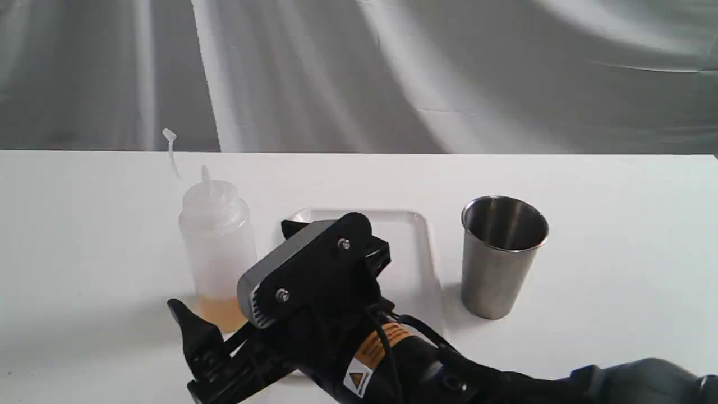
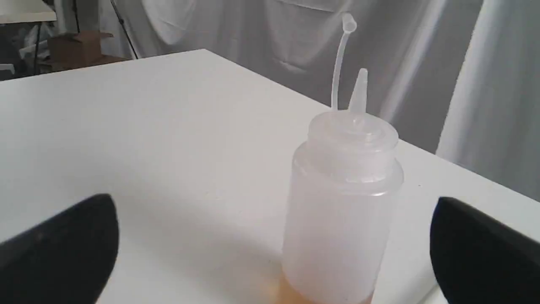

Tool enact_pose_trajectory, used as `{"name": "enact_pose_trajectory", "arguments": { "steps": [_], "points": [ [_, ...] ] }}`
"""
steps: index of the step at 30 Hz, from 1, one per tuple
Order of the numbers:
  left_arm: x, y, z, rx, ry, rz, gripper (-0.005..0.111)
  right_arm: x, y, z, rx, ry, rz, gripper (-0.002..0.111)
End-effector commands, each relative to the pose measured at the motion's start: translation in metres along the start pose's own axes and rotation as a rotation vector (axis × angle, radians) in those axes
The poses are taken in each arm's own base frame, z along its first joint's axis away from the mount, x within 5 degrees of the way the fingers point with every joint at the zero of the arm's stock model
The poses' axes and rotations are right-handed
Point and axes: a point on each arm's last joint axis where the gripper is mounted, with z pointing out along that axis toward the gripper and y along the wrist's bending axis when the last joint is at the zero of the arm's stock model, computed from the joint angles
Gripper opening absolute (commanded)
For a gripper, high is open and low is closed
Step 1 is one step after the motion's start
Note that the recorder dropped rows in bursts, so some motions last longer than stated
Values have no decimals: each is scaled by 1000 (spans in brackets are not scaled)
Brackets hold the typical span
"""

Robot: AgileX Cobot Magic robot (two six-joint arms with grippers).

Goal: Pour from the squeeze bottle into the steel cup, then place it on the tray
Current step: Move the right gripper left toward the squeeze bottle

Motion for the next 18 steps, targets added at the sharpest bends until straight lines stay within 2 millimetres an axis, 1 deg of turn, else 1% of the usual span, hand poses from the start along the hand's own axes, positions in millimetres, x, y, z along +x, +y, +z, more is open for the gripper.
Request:
{"name": "enact_pose_trajectory", "arguments": {
  "steps": [1, 6, 15, 18],
  "points": [
    [1, -1, 0, 9, -7, -6, 8, -5, -1, 0, 7, -36, 23, 105],
    [1, -1, 0, 8, -7, -3, 8, -9, -2, 0, 17, -81, 25, 105],
    [1, -1, 0, 9, -7, -6, 8, -10, -2, 0, 19, -91, 25, 105],
    [1, -1, 0, 9, -7, -6, 8, -10, -2, 0, 22, -93, -30, 105]
  ]
}}
